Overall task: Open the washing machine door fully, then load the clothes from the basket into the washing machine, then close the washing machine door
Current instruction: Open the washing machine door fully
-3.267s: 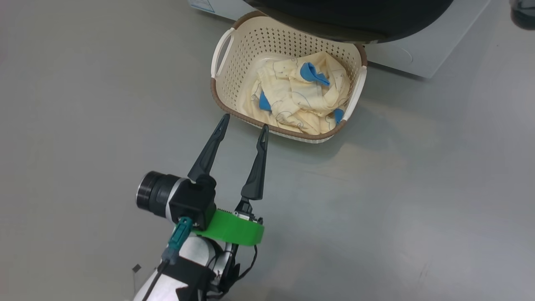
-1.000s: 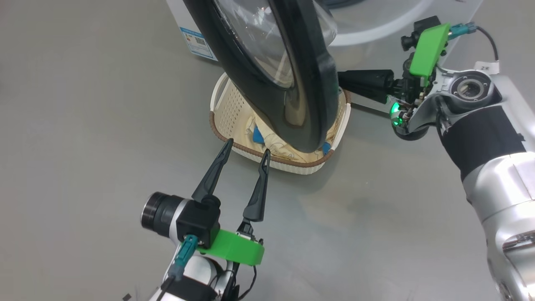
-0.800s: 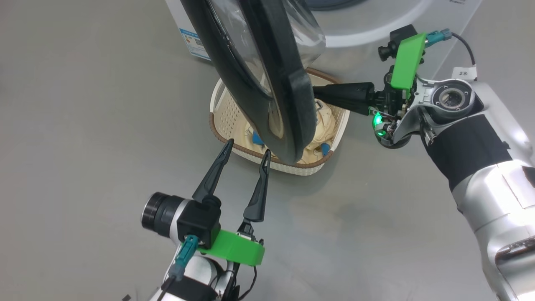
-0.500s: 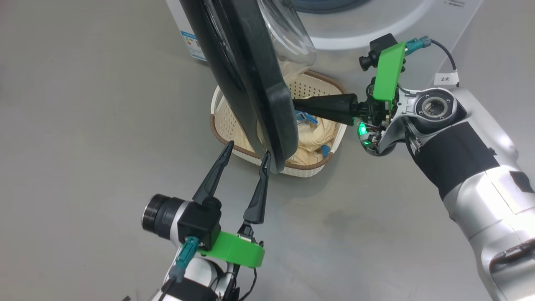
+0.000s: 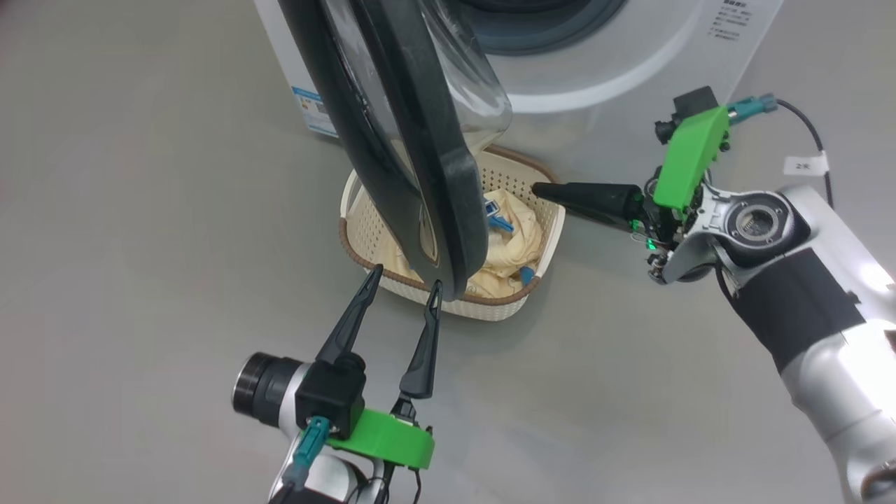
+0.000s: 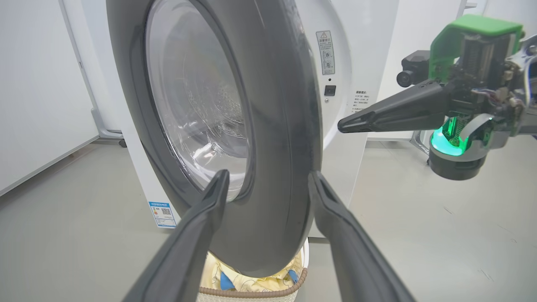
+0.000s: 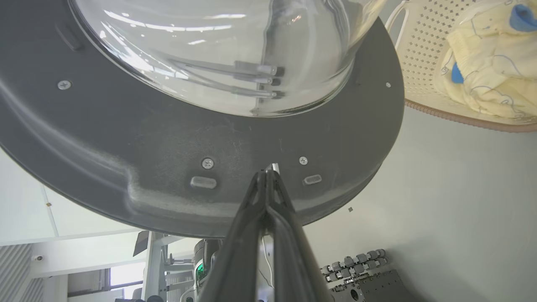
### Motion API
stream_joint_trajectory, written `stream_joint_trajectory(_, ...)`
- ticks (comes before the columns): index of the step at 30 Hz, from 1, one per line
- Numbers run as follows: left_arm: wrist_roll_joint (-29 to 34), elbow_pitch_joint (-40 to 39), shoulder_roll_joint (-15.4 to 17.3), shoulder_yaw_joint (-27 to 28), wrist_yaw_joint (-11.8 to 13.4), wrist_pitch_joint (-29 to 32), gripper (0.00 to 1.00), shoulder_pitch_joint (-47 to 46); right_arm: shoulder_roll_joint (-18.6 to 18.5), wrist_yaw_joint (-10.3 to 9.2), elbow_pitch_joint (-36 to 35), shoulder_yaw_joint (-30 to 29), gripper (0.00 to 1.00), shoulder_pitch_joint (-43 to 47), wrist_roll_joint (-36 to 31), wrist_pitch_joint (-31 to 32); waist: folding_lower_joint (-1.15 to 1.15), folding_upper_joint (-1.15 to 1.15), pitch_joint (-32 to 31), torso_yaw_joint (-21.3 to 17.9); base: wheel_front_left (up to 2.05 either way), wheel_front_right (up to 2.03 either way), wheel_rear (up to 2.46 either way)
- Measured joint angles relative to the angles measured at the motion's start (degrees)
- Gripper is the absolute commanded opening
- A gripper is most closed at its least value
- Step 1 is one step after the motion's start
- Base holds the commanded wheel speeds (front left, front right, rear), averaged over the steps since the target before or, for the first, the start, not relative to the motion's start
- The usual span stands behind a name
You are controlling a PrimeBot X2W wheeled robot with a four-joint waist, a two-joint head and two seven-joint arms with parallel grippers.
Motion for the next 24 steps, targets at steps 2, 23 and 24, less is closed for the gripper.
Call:
stream_joint_trajectory(2,0.3,0.25,0.03,0.34,-0.04,0.0,1.0,0.64,-1.79,0.0,-2.57,-0.16,0.0,2.37,-1.74,-2.91,0.0,0.0,-0.93,-0.62,0.0,0.0,0.0)
stream_joint_trajectory(23,4.59,1.0,1.02,9.33,-1.56,0.0,1.0,7.19,-18.57,0.0,-20.74,7.56,0.0,21.6,-38.16,-52.23,0.0,0.0,-10.14,-11.97,0.0,0.0,0.0)
stream_joint_trajectory(24,4.6,1.0,1.05,9.58,-1.56,0.0,1.0,7.55,-18.53,0.0,-19.47,7.06,0.0,22.21,-40.19,-53.71,0.0,0.0,-10.48,-12.58,0.0,0.0,0.0)
